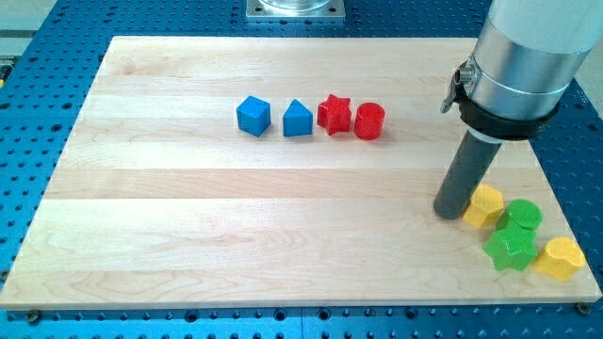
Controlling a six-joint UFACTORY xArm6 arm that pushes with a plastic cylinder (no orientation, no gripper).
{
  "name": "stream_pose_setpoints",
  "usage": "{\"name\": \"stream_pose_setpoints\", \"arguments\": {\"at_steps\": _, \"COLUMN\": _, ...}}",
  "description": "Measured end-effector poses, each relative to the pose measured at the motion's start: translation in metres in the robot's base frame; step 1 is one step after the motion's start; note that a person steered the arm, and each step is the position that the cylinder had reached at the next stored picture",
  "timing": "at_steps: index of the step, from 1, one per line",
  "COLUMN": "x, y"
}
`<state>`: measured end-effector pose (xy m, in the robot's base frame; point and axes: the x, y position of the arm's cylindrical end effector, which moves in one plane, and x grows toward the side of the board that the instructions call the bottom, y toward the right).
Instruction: Move the yellow hexagon to the top left of the green circle
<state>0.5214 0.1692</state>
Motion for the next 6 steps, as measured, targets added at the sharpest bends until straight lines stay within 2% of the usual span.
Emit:
{"name": "stream_pose_setpoints", "arguments": {"at_steps": 1, "x": -0.022, "y": -0.056}}
{"name": "stream_pose_setpoints", "arguments": {"at_steps": 2, "x": -0.037, "y": -0.149}}
{"name": "stream_pose_setpoints", "arguments": {"at_steps": 3, "x": -0.043, "y": -0.169}}
{"name": "stream_pose_setpoints", "arguments": {"at_steps": 4, "x": -0.055, "y": -0.143}}
{"name": "stream_pose_setpoints", "arguments": {"at_steps": 6, "x": -0.055, "y": -0.130}}
